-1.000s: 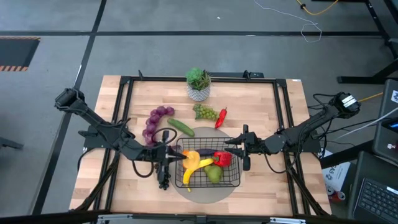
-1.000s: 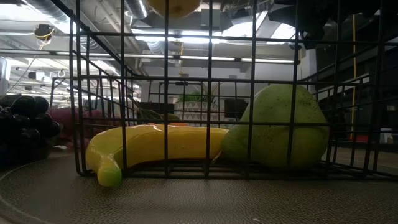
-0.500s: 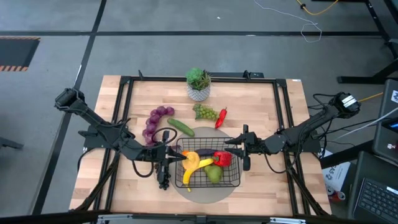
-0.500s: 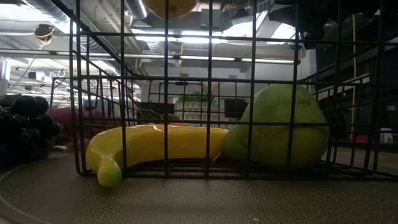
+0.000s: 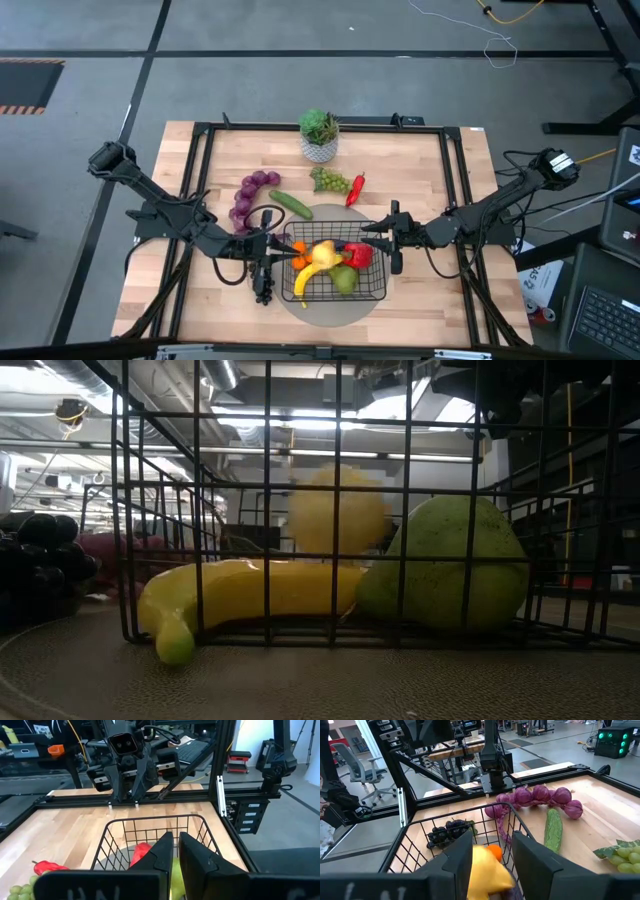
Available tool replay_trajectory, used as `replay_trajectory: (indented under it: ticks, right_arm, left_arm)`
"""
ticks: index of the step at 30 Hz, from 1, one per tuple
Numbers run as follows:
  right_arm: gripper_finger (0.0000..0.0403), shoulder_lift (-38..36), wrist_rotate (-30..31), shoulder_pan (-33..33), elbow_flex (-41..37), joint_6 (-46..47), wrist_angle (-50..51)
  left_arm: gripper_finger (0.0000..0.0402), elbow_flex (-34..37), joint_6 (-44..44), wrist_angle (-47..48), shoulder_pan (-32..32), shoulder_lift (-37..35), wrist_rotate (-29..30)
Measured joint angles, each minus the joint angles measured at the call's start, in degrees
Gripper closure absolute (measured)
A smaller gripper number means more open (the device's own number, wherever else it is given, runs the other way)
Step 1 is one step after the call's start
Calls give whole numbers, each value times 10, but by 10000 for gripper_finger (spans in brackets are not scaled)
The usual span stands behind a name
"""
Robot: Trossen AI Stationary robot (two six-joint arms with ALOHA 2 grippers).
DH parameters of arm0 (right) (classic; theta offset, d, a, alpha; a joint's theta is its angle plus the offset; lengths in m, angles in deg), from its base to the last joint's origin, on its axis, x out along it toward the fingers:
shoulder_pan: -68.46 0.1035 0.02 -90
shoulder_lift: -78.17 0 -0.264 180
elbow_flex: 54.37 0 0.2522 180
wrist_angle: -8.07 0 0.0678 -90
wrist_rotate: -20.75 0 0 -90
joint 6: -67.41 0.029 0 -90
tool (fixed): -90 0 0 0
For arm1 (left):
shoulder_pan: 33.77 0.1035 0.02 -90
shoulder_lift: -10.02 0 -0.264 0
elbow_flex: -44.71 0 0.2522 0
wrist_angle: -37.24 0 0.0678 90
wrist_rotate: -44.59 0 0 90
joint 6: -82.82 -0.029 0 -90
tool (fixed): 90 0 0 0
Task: Build produce basket
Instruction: Put the purple grapes into the black wire basket
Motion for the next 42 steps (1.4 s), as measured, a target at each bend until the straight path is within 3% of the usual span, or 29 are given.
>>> replay_trajectory:
  ticks: [16,21,24,31,36,42]
  right_arm:
    - [265,0,0,0,0,0,0]
    - [265,0,0,0,0,0,0]
    - [265,0,0,0,0,0,0]
    - [265,0,0,0,0,0,0]
    - [265,0,0,0,0,-1,1]
    - [265,0,0,0,0,0,1]
  left_arm:
    - [378,0,15,2,0,0,0]
    - [378,0,30,52,0,0,3]
    - [378,0,85,103,-1,0,36]
    - [378,0,194,203,-3,-23,189]
    - [378,0,197,212,-3,-26,210]
    - [378,0,196,211,-3,-26,192]
